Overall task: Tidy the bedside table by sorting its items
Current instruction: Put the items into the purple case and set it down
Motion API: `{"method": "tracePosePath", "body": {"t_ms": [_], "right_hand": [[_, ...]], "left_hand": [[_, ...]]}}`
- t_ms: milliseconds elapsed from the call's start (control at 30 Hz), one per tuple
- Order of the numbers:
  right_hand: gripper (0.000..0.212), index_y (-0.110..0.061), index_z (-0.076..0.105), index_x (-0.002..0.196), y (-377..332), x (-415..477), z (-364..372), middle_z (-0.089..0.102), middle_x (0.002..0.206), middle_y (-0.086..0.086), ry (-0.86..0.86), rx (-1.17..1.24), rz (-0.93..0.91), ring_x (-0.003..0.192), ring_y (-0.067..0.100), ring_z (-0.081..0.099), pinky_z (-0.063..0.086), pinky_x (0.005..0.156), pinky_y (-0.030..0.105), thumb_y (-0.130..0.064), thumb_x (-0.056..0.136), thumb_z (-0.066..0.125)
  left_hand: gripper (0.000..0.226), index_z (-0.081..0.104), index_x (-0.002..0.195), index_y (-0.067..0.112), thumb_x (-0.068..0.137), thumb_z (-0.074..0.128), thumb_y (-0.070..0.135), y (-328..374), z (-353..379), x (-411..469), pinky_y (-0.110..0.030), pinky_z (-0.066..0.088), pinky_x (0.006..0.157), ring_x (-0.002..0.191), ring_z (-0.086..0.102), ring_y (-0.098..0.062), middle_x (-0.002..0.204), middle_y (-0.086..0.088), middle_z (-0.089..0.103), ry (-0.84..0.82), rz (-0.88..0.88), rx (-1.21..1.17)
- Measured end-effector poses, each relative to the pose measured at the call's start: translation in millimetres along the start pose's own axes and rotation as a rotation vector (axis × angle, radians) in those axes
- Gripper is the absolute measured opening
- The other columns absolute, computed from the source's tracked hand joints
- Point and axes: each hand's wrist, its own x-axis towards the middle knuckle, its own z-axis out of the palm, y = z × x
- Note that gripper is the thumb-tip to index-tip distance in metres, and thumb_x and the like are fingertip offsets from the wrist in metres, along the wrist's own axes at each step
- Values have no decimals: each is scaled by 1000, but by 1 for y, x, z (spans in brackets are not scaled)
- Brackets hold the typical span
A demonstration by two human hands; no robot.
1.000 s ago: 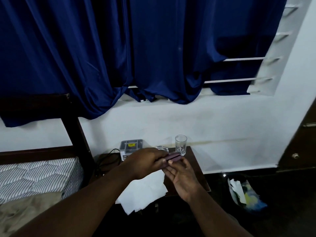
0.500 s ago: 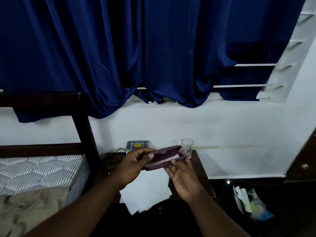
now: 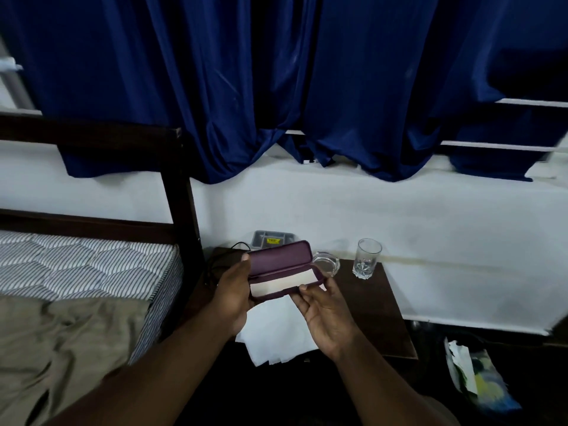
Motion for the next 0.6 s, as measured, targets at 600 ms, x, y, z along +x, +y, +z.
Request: {"method": "tracePosePath", "body": {"t_ms": [600], "right_hand": [[26,-26,71,100,109,109,10,72,93,9,-248,-1199,80,80,23,67,53,75,35,-20,75,66]], "left_hand": [[47,65,125,-1,110,39,36,-24,-164,55,-34,50,90,105,65,-32,108,-15,66,684,147,178]]}}
